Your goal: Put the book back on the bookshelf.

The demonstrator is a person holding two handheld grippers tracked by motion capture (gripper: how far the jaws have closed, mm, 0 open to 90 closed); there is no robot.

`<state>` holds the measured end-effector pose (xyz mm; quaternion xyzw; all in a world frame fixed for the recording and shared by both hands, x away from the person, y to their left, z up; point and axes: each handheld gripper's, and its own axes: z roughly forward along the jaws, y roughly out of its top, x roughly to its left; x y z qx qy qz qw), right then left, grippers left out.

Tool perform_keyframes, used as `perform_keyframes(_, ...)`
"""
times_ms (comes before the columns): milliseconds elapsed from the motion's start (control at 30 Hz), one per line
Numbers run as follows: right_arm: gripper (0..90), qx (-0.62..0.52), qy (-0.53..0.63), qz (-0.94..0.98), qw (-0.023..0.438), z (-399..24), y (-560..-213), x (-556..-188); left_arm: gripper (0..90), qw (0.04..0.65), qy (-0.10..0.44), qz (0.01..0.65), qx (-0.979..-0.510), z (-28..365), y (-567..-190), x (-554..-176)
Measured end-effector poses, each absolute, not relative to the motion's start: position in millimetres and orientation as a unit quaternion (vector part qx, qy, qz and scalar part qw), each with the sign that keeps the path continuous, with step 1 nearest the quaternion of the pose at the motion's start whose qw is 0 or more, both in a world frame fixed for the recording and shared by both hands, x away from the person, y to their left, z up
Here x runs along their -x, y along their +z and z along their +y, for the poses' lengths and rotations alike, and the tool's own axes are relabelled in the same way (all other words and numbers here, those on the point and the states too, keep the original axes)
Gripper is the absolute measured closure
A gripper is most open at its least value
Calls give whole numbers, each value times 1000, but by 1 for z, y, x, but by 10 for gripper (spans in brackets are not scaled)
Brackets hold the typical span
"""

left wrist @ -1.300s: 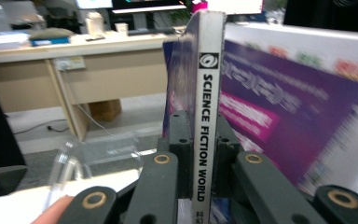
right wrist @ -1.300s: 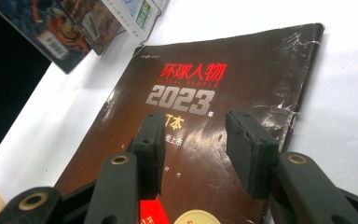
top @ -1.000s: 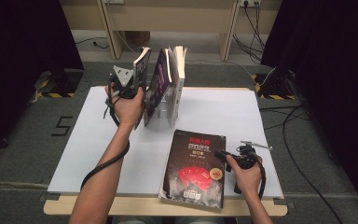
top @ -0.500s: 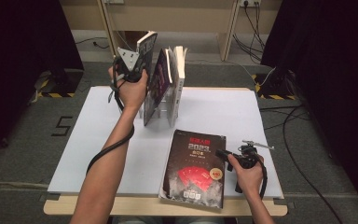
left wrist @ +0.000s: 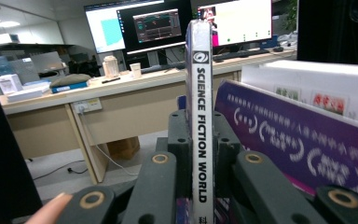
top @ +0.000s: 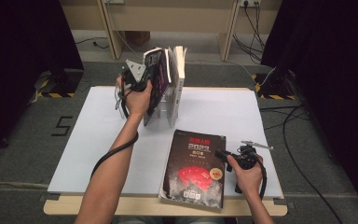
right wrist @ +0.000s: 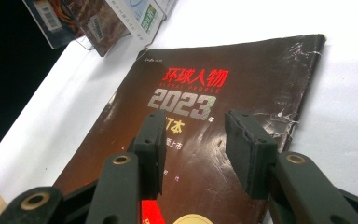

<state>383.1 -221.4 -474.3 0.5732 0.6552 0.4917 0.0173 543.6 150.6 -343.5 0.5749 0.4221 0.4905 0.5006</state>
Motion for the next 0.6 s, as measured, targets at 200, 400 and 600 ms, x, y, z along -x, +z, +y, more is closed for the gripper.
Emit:
perform_keyframes(200,594,-576,489,655,17,-220,-474,-382,801,512,459,412,-598,146,-349,-529)
perform_keyframes(400,593,-576,488,656,15,-219,-474,-381,765,531,407,387,-635,140,-355,-520)
perform_keyframes(600,593,-578,487,655,11,-218,-474,-379,695,545,368,369,-656,137,-360,-517)
